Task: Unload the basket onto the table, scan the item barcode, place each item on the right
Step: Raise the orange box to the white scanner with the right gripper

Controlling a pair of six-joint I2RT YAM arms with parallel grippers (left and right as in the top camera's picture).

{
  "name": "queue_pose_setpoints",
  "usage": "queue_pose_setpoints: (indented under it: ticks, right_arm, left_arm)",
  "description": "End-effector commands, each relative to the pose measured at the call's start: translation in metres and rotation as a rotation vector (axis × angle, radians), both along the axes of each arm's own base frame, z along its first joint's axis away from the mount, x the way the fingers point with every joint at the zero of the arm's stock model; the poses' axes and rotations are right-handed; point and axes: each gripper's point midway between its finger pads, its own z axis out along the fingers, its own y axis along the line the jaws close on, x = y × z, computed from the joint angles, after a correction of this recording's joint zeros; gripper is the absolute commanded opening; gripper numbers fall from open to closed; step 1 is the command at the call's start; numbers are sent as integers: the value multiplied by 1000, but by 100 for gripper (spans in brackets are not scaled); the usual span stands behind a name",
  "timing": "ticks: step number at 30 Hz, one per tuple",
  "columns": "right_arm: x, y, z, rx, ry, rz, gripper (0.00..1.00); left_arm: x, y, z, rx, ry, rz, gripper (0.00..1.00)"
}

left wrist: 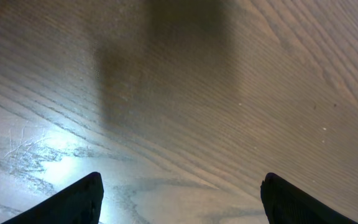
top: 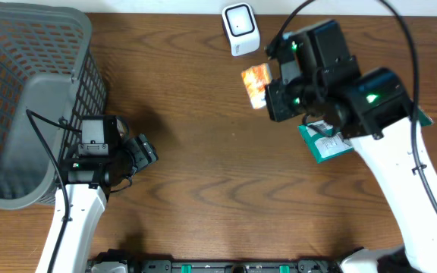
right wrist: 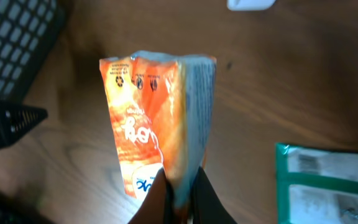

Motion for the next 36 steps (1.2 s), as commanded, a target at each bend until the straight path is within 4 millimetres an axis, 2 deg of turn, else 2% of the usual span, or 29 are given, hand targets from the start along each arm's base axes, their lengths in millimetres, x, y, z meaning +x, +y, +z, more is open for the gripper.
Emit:
queue_pose_setpoints:
  ticks: [1, 5, 11, 17, 28, 36]
  right_arm:
    - [23, -10, 25, -79, -69, -48, 1]
    - [39, -11, 42, -132, -77, -69, 1]
    - [79, -10, 30, -203, -124, -130, 1]
    - [117, -21, -3, -357, -140, -211, 1]
    - [177, -2, -87, -476, -119, -201, 1]
    - [215, 2, -128, -552, -168, -232, 1]
  left_arm:
    - [4, 4, 4, 15, -13, 3, 82]
    - [4, 4, 4, 15, -13, 3, 82]
    - [4, 4, 4, 15, -13, 3, 82]
    - [4, 4, 4, 15, -13, 3, 82]
    - [4, 4, 4, 15, -13, 3, 82]
    - [4, 4, 4, 15, -13, 3, 82]
